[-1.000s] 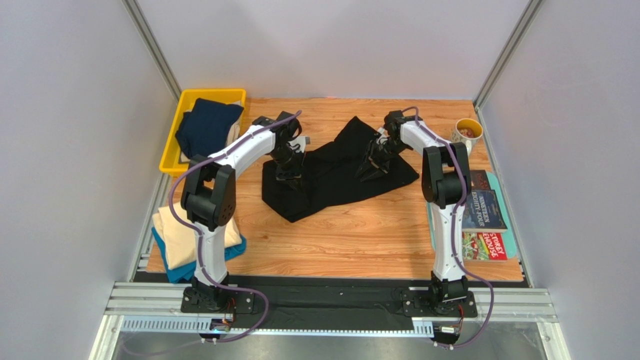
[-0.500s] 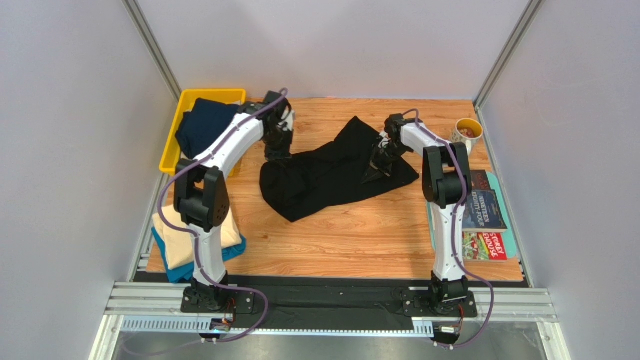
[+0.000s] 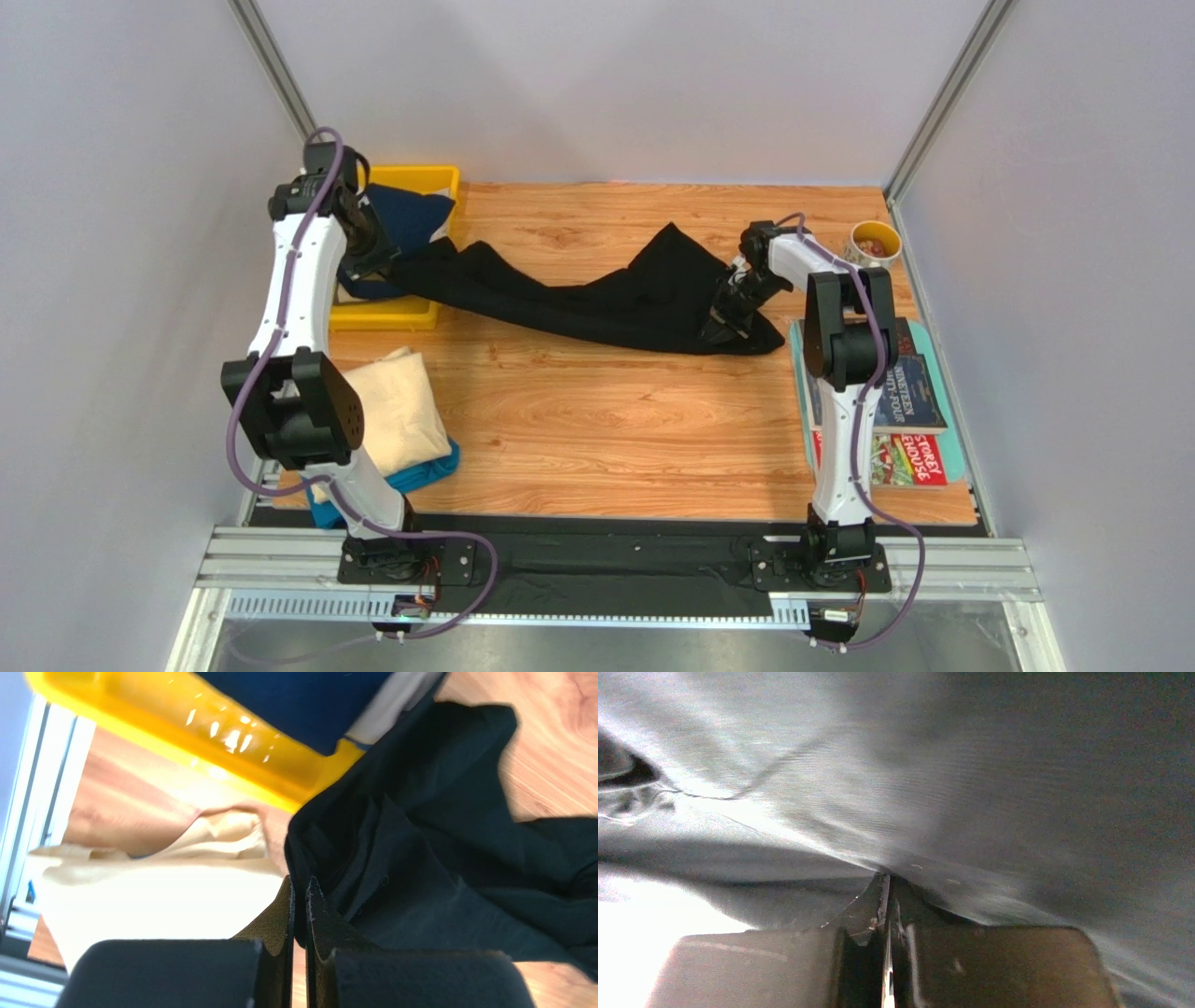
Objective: Fold and stack the t-shirts
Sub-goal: Flatten the tshirt out
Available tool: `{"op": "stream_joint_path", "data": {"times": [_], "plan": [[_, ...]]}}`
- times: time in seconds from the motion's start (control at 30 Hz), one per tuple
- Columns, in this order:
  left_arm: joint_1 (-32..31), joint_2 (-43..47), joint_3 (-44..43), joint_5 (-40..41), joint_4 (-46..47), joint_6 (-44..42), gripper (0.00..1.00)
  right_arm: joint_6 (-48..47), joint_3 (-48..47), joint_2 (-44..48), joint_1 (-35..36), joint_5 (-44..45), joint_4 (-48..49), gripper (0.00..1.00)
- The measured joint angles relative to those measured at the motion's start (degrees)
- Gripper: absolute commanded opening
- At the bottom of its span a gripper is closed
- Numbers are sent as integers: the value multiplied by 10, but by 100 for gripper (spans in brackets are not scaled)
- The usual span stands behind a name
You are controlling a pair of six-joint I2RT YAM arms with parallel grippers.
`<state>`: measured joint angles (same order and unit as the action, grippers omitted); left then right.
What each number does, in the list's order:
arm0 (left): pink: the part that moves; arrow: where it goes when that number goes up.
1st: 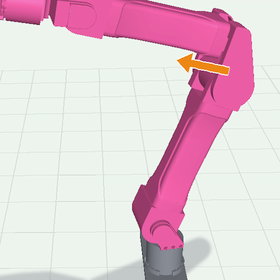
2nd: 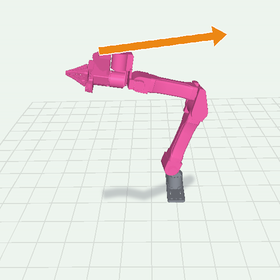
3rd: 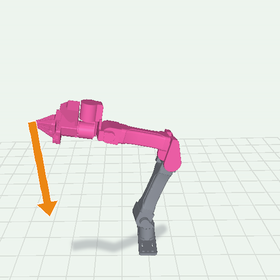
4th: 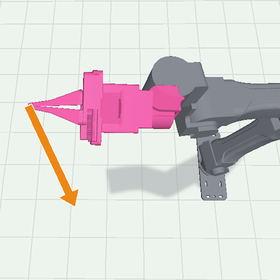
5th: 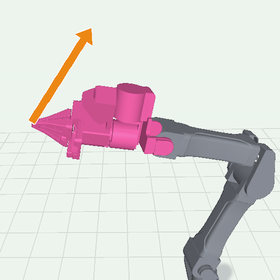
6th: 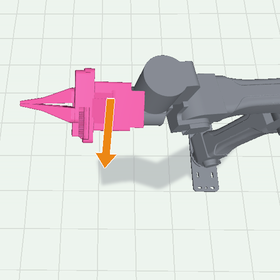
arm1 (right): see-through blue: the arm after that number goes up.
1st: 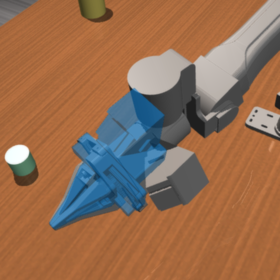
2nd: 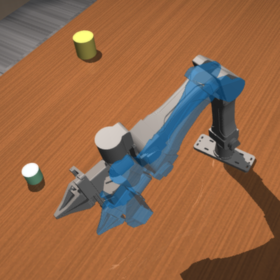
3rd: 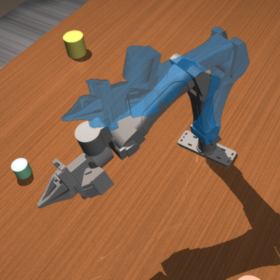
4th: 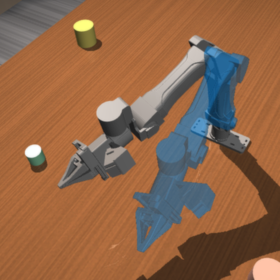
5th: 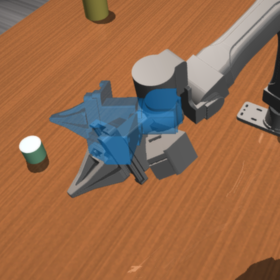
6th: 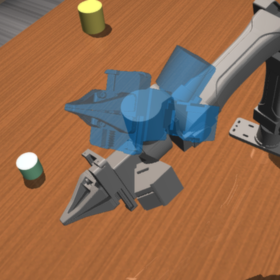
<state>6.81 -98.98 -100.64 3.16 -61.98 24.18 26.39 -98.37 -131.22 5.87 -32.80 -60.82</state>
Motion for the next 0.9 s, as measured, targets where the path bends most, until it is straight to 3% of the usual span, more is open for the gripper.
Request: {"op": "stream_joint_path", "data": {"times": [0.37, 0.53, 0.7, 0.9], "plan": [[11, 31, 102, -41, -12, 6, 0, -2, 94, 53, 19, 11, -16, 1], [7, 53, 153, -69, -26, 0, 0, -2, 99, 71, 32, 24, -31, 31], [1, 78, 176, -74, -43, -6, 0, -8, 1, 79, 35, 34, -46, 43], [-2, 81, 176, -81, -42, -8, 0, -12, -219, 9, 35, 25, -49, 50]]}}
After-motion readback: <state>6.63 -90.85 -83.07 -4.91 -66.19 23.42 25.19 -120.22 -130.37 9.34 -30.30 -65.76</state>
